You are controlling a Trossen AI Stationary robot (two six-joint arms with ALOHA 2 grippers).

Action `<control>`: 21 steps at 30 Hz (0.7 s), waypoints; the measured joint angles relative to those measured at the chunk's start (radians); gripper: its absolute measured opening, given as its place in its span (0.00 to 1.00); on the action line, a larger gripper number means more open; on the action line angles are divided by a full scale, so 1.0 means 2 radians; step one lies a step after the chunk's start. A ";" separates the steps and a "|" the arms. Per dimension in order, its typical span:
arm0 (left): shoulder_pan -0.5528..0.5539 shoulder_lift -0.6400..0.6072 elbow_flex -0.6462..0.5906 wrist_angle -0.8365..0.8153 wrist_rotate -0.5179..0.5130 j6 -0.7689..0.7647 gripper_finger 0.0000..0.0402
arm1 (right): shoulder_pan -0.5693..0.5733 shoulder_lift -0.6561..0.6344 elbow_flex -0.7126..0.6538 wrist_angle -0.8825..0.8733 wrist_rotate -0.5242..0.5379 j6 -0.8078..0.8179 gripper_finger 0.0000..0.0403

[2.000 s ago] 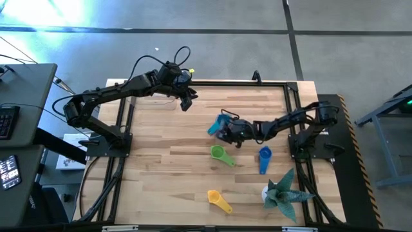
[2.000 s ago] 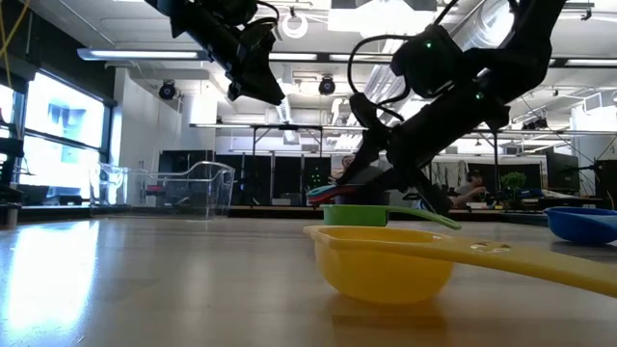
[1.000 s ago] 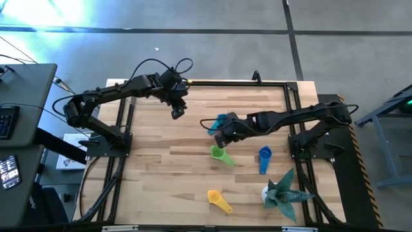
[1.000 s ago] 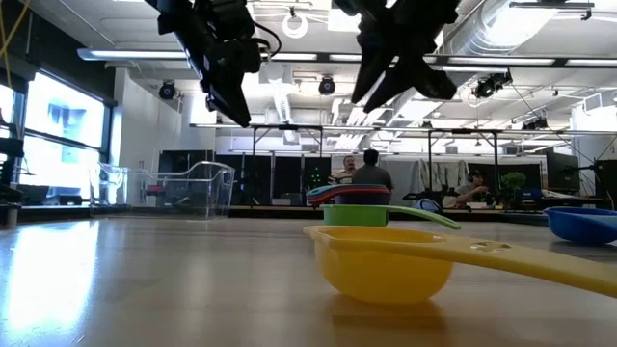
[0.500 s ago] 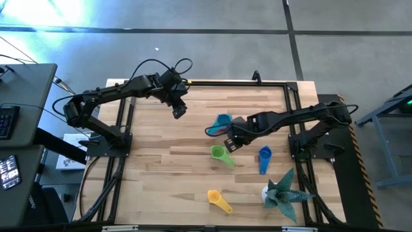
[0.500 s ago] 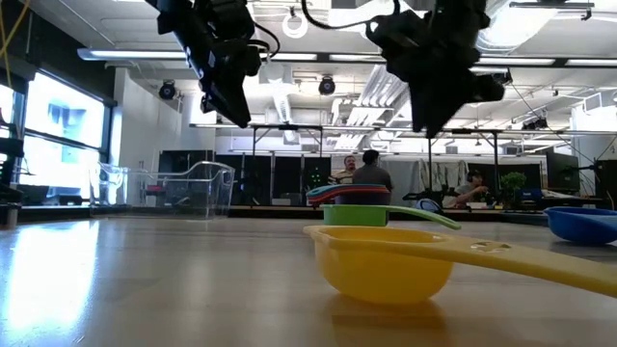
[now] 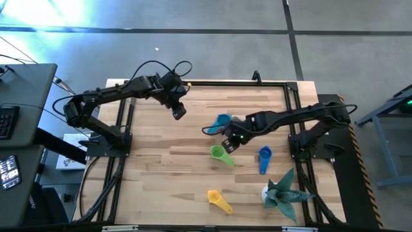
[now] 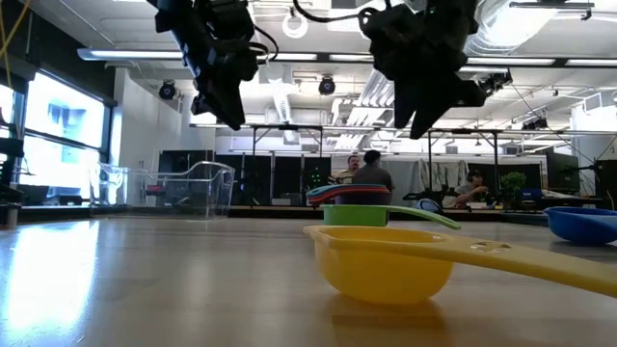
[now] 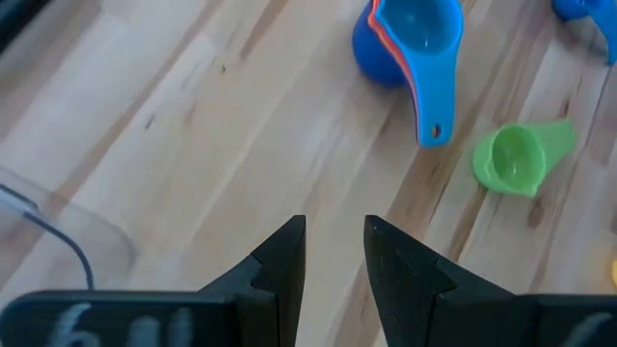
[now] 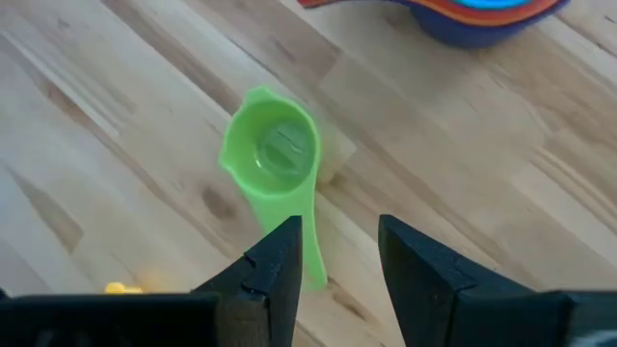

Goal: Nest measuring cups in basket
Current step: Stack the green measuring cup on top of the light blue measuring cup on the table

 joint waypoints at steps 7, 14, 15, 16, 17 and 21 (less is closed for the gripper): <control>-0.011 0.000 0.000 -0.014 -0.001 -0.005 0.24 | -0.004 0.041 -0.001 0.021 -0.006 -0.011 0.32; -0.021 0.000 0.000 -0.012 -0.001 -0.009 0.24 | -0.006 0.071 -0.001 0.062 -0.007 -0.013 0.32; -0.022 0.000 0.000 -0.012 -0.001 -0.009 0.24 | -0.006 0.074 -0.001 0.069 -0.006 -0.014 0.32; -0.023 0.000 0.000 -0.012 -0.001 -0.009 0.24 | -0.006 0.078 -0.001 0.077 -0.004 -0.014 0.32; -0.023 0.000 0.000 -0.012 -0.002 -0.008 0.24 | -0.006 0.082 -0.001 0.084 -0.003 -0.018 0.32; -0.023 0.000 0.000 -0.010 -0.002 -0.008 0.24 | -0.006 0.106 -0.001 0.098 -0.004 -0.040 0.32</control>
